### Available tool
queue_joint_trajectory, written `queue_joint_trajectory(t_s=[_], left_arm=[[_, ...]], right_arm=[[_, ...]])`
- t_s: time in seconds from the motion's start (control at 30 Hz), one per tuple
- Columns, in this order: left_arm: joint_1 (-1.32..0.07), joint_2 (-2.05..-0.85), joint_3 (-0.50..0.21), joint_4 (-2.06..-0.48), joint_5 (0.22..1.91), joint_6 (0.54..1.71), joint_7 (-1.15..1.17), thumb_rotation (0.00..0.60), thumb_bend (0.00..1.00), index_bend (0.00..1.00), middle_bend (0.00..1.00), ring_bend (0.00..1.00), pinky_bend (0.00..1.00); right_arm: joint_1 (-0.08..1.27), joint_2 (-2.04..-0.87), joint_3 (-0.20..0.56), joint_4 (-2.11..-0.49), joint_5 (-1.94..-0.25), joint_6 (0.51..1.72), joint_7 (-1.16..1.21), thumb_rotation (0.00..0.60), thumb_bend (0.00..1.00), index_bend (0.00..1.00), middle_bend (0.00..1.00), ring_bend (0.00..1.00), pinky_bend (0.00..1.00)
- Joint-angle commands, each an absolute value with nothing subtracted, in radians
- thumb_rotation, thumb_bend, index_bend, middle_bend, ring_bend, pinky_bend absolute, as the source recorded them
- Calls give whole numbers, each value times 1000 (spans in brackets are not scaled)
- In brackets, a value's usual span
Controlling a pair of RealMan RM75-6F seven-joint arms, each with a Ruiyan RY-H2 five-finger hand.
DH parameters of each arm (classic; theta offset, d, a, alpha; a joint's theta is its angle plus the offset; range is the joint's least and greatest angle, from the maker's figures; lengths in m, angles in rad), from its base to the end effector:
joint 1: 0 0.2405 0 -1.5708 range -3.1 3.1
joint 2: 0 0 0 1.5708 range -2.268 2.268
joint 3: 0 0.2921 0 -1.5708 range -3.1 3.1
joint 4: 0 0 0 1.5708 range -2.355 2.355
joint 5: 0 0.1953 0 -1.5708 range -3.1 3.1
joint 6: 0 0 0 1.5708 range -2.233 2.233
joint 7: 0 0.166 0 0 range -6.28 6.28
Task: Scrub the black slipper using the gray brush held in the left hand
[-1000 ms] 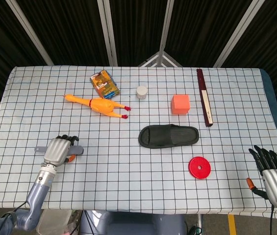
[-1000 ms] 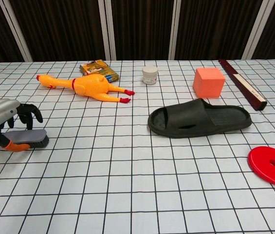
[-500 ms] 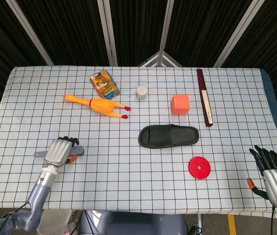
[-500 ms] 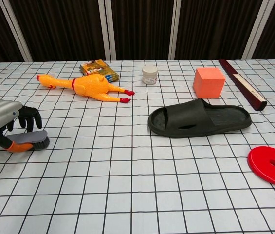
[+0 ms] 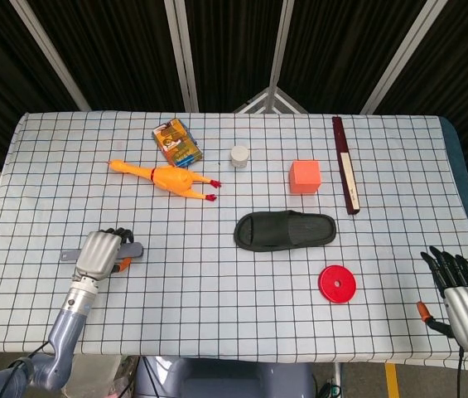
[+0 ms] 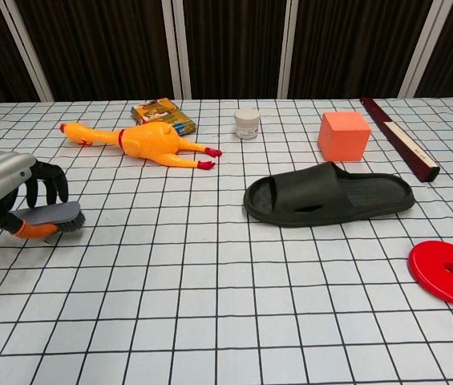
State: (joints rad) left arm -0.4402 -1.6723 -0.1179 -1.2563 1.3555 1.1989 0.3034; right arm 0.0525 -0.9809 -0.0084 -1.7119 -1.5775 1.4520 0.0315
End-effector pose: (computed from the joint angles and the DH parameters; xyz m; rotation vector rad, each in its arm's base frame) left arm -0.2672 0.3220 -0.0127 -1.6644 -0.8408 -0.8746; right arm -0.3268 -0.1804 0.2077 1.4805 -0.9575 0.8544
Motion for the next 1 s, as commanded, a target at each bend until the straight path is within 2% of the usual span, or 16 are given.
queue_joint_trajectory(t_s=[0.03, 0.2, 0.37, 0.67, 0.83, 1.0], left_arm=[[-449, -1670, -126, -1261, 1353, 1191, 296, 600, 456, 546, 640, 511, 603], [-500, -1668, -163, -1287, 1342, 1146, 307, 600, 456, 546, 638, 511, 603], [-590, -1690, -229, -1343, 1330, 1096, 367, 600, 457, 546, 635, 511, 603], [-752, -1787, -330, -1415, 1250, 1015, 551, 600, 451, 546, 626, 511, 602], [-825, -1837, -378, -1393, 1180, 977, 601, 600, 453, 546, 625, 511, 602], [-898, -1891, -420, -1330, 1103, 941, 635, 600, 455, 546, 625, 511, 603]], right_arm=[[54, -984, -5, -1707, -1581, 1456, 35, 600, 415, 0, 0, 0, 0], [85, -1008, 10, -1665, -1581, 1425, 52, 600, 414, 0, 0, 0, 0], [165, -1048, 24, -1605, -1588, 1317, 25, 600, 418, 0, 0, 0, 0], [360, -1133, 69, -1546, -1615, 1096, -20, 600, 526, 0, 0, 0, 29], [437, -1179, 80, -1517, -1605, 1000, -21, 600, 683, 0, 0, 0, 69], [495, -1234, 65, -1481, -1623, 933, -23, 600, 713, 0, 0, 0, 75]])
